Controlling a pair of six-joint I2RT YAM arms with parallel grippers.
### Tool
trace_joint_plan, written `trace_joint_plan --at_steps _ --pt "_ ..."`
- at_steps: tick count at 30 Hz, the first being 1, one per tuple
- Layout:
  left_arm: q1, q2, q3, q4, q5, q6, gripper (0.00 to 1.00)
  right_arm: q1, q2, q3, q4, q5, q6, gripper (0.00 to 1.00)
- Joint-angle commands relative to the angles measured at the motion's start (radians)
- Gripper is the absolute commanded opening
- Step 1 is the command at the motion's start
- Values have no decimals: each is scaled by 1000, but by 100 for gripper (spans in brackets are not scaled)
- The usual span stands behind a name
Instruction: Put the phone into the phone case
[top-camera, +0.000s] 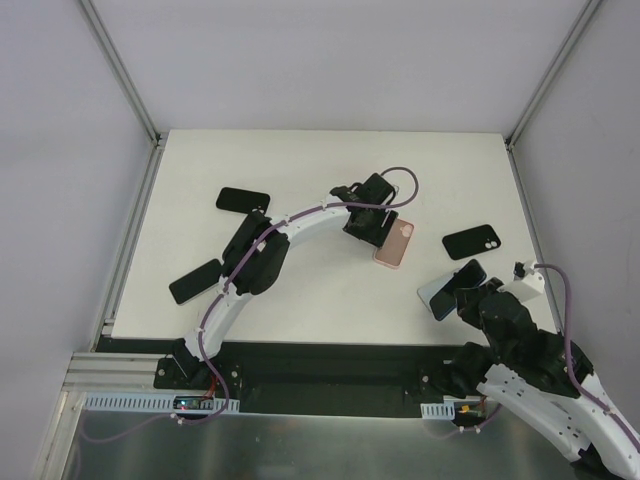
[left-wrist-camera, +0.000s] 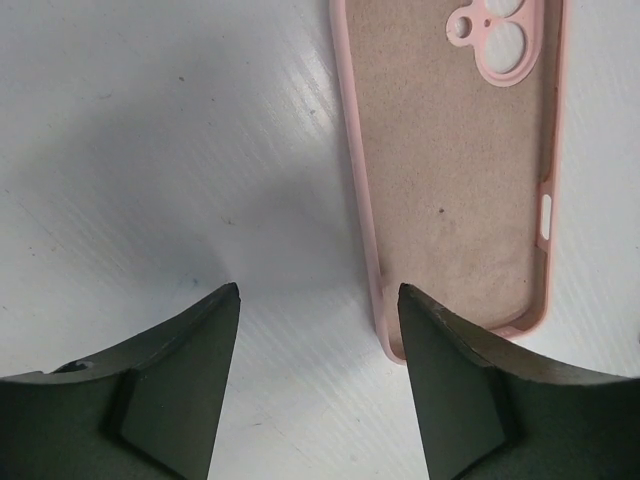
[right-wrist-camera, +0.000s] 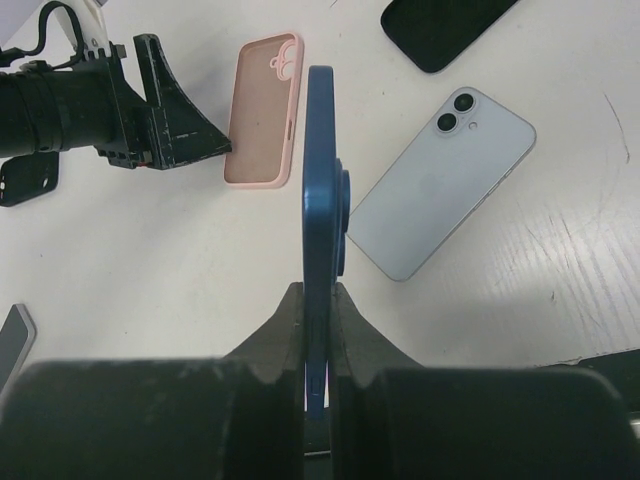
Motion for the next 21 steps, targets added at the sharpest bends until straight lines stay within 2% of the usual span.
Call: trace_joint_plan --at_steps 1,12,18,21 --pt "-6 11 34 -20 -2 9 63 -1 -6 42 14 39 -4 1" --pt "-46 16 5 -20 -17 12 52 -1 -4 40 8 28 4 1" --pt "-73 -1 -21 -22 -32 17 52 -1 -1 33 4 21 13 1" --pt "-78 2 -29 -22 -23 11 47 -1 0 31 1 15 18 2"
